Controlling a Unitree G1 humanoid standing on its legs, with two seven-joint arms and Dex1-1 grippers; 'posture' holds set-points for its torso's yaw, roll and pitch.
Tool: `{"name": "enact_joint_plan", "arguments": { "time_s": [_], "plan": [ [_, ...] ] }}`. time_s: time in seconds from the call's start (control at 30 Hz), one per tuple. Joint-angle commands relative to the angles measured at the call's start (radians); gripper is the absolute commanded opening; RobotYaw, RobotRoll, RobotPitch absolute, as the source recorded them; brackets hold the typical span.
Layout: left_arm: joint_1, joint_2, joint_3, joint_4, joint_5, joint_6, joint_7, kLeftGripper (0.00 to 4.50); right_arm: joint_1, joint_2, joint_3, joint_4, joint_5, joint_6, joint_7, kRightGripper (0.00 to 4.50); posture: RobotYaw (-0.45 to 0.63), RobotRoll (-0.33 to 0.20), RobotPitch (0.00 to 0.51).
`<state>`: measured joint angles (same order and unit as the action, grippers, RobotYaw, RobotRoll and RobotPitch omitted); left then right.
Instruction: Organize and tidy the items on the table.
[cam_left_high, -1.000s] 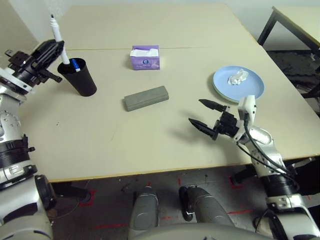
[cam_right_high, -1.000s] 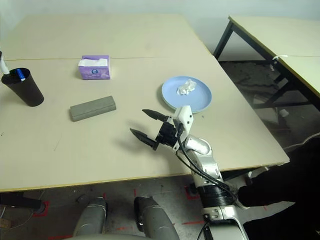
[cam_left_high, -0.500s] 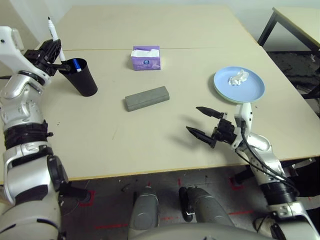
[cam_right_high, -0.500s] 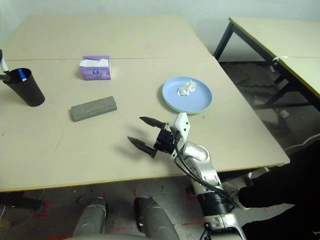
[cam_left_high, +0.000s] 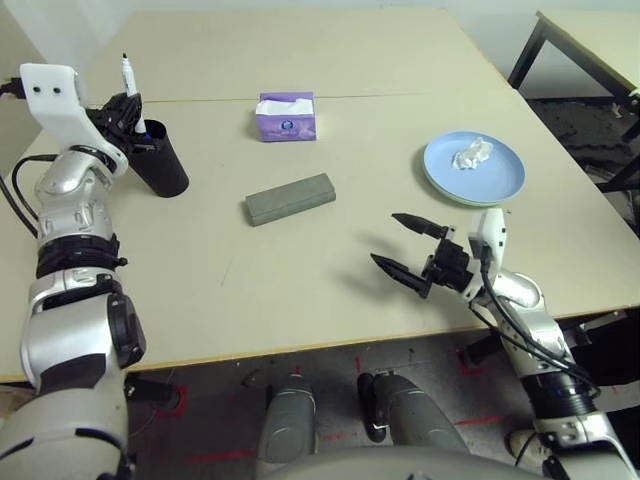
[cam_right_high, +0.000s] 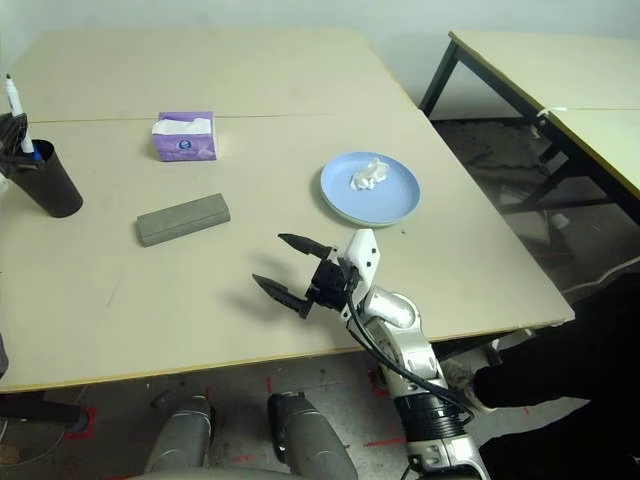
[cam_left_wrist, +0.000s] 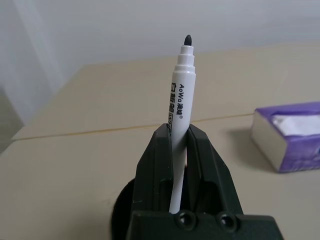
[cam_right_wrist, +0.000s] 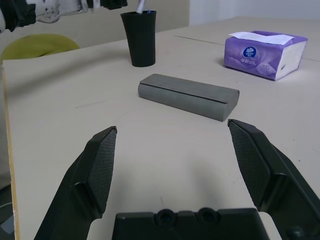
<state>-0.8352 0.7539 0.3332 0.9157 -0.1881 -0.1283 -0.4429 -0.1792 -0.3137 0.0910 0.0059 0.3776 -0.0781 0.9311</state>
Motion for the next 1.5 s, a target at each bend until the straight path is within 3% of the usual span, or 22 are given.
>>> {"name": "enact_joint_plan", "arguments": {
  "time_s": [0.03,0.3,0.4,0.57,0.7,0.87,1.0,1.17,1.5],
  "plan": [
    [0.030,0.006,0.017,-0.001,-0.005,-0.012,0.023,0.99,-0.004,0.000,0.007,-0.006,-0.004,0.010,-0.004,4.50,0.01,0.000,0.145],
    [0.075,0.001,0.040,-0.049,-0.032,0.009,0.039,3.66,-0.030,0.001,0.006,0.016,-0.002,0.009,0.003,4.50,0.02,0.000,0.147],
    [0.084,-0.003,0.052,-0.070,-0.042,0.019,0.041,4.45,-0.035,0.001,0.004,0.023,-0.002,0.007,0.005,4.50,0.02,0.000,0.148],
    [0.094,-0.045,0.090,-0.192,-0.130,0.013,-0.012,4.45,-0.060,0.009,-0.021,0.022,0.010,0.009,-0.021,4.50,0.02,0.000,0.152],
    [0.162,-0.042,0.148,-0.335,-0.162,0.044,0.053,4.45,-0.122,0.009,-0.116,0.016,0.040,0.053,-0.139,4.50,0.02,0.000,0.156],
    [0.357,-0.036,0.230,-0.493,-0.188,0.125,0.114,4.45,-0.145,-0.046,-0.252,0.051,0.023,0.091,-0.280,4.50,0.03,0.000,0.164],
    [0.576,-0.083,0.263,-0.621,-0.219,0.197,0.106,4.45,-0.103,-0.118,-0.372,0.116,-0.017,0.078,-0.389,4.50,0.04,0.000,0.175],
    [0.681,-0.081,0.255,-0.590,-0.218,0.220,0.055,4.45,-0.055,-0.145,-0.431,0.187,-0.064,0.031,-0.474,4.50,0.04,0.000,0.182],
    [0.708,-0.084,0.219,-0.545,-0.173,0.180,0.003,4.45,-0.052,-0.150,-0.483,0.358,-0.086,-0.077,-0.541,4.50,0.03,0.000,0.169]
  ]
}}
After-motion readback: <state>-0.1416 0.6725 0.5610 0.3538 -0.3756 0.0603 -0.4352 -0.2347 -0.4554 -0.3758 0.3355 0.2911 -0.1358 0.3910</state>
